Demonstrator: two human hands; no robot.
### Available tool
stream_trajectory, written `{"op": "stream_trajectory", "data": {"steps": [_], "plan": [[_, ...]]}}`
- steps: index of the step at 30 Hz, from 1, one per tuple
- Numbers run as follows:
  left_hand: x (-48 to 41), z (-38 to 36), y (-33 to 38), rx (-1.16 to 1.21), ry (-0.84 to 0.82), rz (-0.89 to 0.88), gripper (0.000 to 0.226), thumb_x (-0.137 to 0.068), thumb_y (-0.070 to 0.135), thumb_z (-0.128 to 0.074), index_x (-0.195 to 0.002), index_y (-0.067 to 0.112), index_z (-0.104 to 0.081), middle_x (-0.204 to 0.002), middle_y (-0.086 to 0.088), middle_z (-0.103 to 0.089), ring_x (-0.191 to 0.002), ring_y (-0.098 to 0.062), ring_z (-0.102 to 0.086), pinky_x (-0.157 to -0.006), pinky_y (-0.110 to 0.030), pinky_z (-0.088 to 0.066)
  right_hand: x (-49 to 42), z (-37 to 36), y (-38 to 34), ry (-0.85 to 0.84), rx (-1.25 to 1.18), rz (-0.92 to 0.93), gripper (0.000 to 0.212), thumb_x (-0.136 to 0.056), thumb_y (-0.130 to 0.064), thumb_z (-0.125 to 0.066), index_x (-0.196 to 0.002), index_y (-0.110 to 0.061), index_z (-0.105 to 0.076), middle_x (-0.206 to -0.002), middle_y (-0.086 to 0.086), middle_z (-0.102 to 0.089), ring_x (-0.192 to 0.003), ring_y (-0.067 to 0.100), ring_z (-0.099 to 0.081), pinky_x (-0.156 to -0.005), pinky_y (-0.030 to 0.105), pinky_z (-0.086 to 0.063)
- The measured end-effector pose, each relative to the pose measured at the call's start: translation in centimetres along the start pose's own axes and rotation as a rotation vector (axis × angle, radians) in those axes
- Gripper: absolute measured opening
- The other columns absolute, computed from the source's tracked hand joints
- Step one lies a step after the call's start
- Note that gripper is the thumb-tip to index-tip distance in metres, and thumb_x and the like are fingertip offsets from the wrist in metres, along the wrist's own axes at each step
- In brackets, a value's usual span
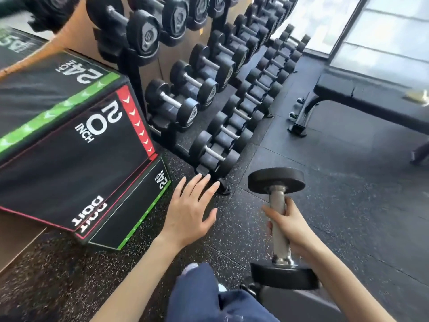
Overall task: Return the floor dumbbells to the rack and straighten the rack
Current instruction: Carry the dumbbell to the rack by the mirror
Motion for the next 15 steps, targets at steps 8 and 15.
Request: {"op": "stream_trajectory", "data": {"steps": [8, 15], "plan": [[-10.9, -2.8, -5.7, 0.049, -0.028, -0.125, 0.056, -0.086, 0.041, -0.046, -0.136, 0.017, -0.048, -0.139, -0.008, -0.049, -0.133, -0.025, -0.039, -0.109, -0.051, -0.03, -8.6, -1.5, -3.4, 0.09, -0.042, -0.035, 0.033, -0.087, -0.007, -0.06, -0.112, -0.009, -0.039, -0.073, 0.011, -0.049, -0.049, 0.018, -0.048, -0.045, 0.03, -0.044], [-20.5, -2.8, -9.9, 0.063, -0.046, -0.256, 0.056, -0.087, 0.042, -0.044, -0.139, 0.019, -0.043, -0.141, -0.006, -0.046, -0.135, -0.024, -0.036, -0.111, -0.049, -0.024, -15.3, -2.0, -7.9, 0.17, -0.166, -0.036, 0.034, -0.085, -0.007, -0.063, -0.111, -0.013, -0.041, -0.076, 0.013, -0.053, -0.048, 0.017, -0.051, -0.043, 0.027, -0.045]]}}
Point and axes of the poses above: each hand's wrist, its own x-axis away from the middle knuckle, its own z-axis out of the back of the hand, y = z × x, the point moved 9 cm from there along -x, towards the middle knuckle
